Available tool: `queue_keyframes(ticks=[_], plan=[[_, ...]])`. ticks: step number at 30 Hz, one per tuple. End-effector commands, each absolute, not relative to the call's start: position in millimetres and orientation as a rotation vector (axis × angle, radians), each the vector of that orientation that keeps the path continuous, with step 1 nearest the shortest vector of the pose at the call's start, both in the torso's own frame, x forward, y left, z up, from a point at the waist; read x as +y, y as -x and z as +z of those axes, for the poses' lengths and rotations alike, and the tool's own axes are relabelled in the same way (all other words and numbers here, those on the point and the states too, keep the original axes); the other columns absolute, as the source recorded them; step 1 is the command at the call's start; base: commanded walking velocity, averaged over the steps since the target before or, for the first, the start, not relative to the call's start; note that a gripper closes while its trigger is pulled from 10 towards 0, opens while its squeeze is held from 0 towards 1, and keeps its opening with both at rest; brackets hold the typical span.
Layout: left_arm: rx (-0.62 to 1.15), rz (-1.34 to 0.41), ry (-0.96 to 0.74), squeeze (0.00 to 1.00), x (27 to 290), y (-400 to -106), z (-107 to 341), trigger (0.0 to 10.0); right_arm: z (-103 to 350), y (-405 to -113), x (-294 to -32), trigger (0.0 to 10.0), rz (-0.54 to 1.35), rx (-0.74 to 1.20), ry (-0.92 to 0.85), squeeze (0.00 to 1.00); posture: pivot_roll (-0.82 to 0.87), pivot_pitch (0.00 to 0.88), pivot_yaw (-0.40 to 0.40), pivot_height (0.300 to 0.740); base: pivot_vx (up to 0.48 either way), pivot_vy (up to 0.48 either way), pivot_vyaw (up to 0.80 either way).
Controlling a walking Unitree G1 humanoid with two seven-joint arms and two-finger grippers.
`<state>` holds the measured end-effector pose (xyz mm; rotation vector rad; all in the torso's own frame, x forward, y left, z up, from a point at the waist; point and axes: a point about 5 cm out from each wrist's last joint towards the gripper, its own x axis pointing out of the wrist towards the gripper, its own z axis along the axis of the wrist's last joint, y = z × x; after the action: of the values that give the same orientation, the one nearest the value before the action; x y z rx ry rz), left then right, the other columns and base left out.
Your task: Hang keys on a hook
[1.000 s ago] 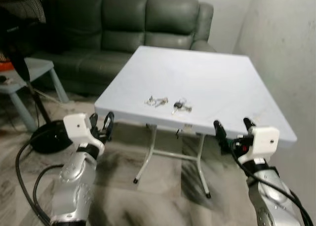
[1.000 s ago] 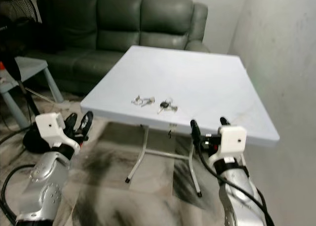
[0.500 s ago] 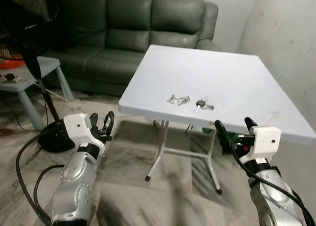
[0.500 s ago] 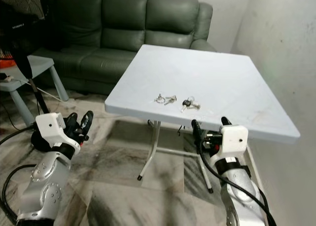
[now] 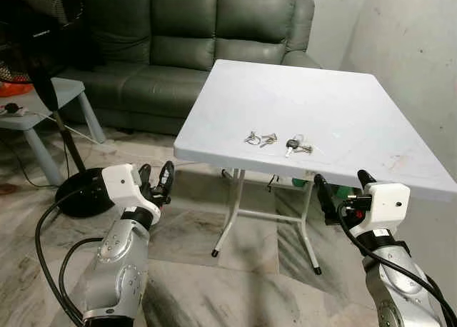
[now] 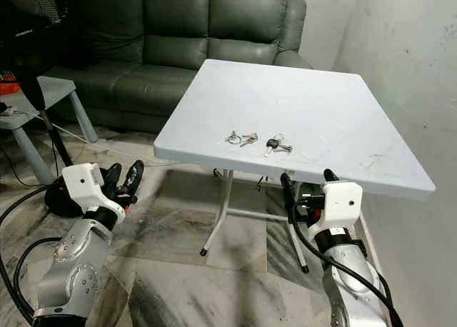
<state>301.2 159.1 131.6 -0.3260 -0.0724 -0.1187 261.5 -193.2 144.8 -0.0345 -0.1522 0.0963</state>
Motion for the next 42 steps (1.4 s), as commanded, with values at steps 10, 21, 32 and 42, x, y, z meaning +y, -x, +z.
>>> queue_keyframes(ticks=[10,21,32,42], plan=[[-0.071,-0.129,0.334,0.0,156.8,-304.7,135.1,10.0,146.5,-262.5,-196.4,10.0,0.085,-0.153,0.032,0.0,-0.03,0.0,-0.047,0.74,0.382,0.0,0.0],[-0.067,-0.141,0.329,0.0,154.9,-306.1,135.2,10.0,145.7,-261.8,-196.1,10.0,0.081,-0.153,0.03,0.0,-0.04,0.0,-0.039,0.74,0.386,0.0,0.0],[-0.068,-0.144,0.332,0.0,154.2,-307.0,135.7,10.0,145.4,-262.4,-195.0,10.0,0.085,-0.152,0.025,0.0,-0.04,0.0,-0.037,0.74,0.384,0.0,0.0],[-0.061,-0.125,0.335,0.0,152.8,-304.9,133.8,10.0,143.9,-263.8,-191.2,10.0,0.116,-0.139,0.031,0.0,-0.03,0.0,-0.041,0.74,0.184,0.0,0.0]])
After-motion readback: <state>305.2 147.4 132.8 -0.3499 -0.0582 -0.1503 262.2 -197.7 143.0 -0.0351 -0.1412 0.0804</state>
